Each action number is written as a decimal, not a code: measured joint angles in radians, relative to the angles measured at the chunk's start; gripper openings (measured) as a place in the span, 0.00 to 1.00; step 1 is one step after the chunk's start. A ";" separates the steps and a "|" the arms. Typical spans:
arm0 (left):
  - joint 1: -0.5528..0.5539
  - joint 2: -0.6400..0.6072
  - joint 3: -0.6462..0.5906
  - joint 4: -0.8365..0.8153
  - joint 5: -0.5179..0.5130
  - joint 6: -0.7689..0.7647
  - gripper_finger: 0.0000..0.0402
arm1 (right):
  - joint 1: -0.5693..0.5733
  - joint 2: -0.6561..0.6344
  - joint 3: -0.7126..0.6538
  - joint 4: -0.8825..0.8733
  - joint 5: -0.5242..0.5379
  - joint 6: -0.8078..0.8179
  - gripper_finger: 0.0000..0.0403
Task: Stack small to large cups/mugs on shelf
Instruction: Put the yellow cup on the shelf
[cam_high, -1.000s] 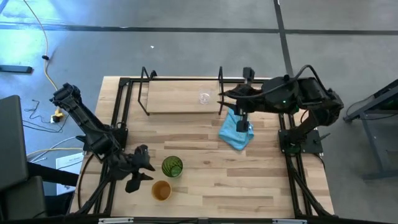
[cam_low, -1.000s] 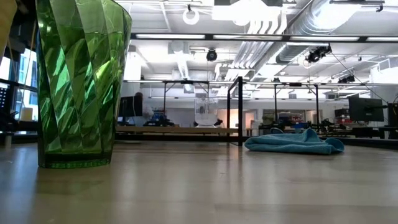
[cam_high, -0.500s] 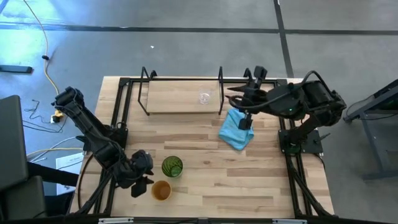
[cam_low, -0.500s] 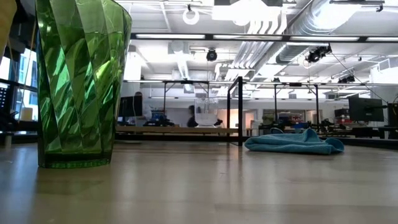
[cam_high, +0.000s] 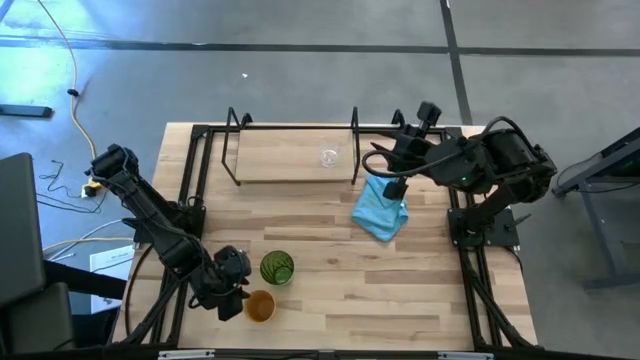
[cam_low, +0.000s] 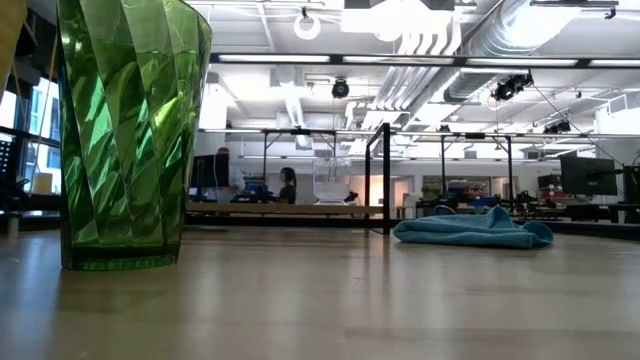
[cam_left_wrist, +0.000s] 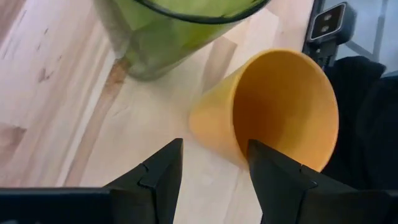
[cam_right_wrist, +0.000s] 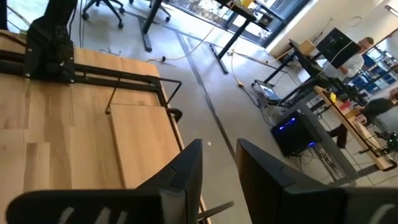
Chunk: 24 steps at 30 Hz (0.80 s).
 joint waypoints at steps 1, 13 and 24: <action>-0.001 0.003 0.000 0.007 -0.001 0.000 0.42 | 0.000 0.000 0.000 0.000 -0.003 0.001 0.23; 0.005 0.012 0.001 0.002 0.001 0.011 0.42 | 0.000 0.000 0.000 0.005 -0.028 0.000 0.23; 0.006 0.012 0.001 0.016 0.020 0.011 0.42 | 0.000 0.000 0.000 0.008 -0.068 0.000 0.23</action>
